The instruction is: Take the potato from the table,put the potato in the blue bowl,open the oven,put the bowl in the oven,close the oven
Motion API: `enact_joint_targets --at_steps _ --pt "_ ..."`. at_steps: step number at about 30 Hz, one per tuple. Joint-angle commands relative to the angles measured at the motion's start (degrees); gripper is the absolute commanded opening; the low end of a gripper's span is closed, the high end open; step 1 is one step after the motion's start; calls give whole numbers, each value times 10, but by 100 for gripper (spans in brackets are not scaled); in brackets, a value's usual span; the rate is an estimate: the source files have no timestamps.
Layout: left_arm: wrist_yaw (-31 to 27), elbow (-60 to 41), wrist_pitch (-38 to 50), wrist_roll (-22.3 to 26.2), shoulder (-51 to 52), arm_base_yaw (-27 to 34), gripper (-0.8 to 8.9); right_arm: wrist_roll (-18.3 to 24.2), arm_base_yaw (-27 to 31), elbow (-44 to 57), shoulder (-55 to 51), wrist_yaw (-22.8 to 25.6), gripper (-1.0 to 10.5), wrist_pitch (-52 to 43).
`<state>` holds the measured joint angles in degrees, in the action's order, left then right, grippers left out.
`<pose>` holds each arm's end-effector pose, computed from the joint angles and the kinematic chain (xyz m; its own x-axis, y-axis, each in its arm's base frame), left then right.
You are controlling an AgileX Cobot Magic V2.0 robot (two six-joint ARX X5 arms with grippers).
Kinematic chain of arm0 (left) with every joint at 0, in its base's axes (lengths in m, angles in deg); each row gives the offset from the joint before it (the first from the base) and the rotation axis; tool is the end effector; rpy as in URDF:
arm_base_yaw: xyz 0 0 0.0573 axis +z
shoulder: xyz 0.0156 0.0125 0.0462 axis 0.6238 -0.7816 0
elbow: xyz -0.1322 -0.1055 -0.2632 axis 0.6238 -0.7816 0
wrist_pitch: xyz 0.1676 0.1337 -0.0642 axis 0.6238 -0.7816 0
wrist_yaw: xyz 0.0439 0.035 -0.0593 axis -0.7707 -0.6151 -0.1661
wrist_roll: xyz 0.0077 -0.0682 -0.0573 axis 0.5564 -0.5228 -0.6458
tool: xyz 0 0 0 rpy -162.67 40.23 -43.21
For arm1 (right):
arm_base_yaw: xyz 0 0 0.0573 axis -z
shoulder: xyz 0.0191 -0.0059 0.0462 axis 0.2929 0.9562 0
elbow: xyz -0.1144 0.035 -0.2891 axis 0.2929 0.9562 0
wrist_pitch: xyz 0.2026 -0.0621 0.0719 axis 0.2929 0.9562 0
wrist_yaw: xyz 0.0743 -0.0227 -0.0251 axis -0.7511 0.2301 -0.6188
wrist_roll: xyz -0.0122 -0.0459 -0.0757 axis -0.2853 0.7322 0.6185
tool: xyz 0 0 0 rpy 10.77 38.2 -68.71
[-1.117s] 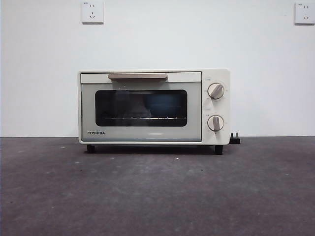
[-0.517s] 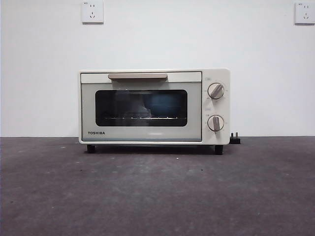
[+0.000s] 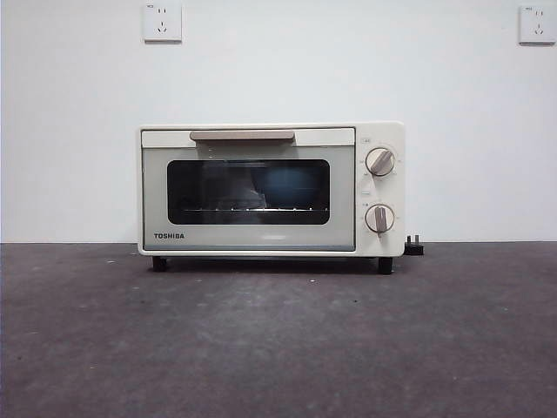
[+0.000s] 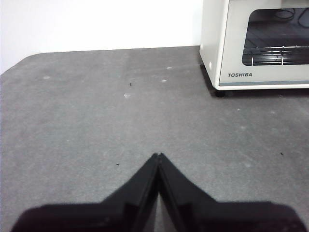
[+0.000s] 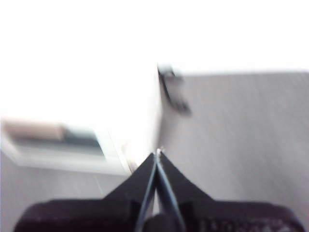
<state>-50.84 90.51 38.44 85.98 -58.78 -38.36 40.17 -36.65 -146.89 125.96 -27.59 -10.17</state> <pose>0.0657 0.0027 0.1441 0.9834 0.0345 -0.1781 -0.0318 0.9993 0.0182 0.1580 0.0414 0.4624 0.9277 0.1378 -0.3470 -0.1181 0.9900 0.0773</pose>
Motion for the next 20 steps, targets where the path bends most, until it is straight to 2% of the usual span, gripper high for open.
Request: enact_joint_targets --at_steps 1,3,6,10,13,17,20 --pt "3 -6 5 -6 -1 0 -4 2 42 118 -70 -58 0 -110" --pt "3 -6 5 -6 -2 0 -4 15 81 234 -151 -65 0 -188" --pt "3 -6 5 -6 -2 0 -4 15 120 345 -235 -40 0 -256" --pt "3 -6 5 -6 -2 0 -4 14 148 479 -326 62 0 -325" --pt "3 -6 5 -6 -2 0 -4 13 153 551 -371 91 0 -329" --pt "3 -6 5 -6 -2 0 -4 -9 163 645 -426 73 0 -354" --pt "3 -6 5 -6 -2 0 -4 -10 172 710 -470 1 0 -393"
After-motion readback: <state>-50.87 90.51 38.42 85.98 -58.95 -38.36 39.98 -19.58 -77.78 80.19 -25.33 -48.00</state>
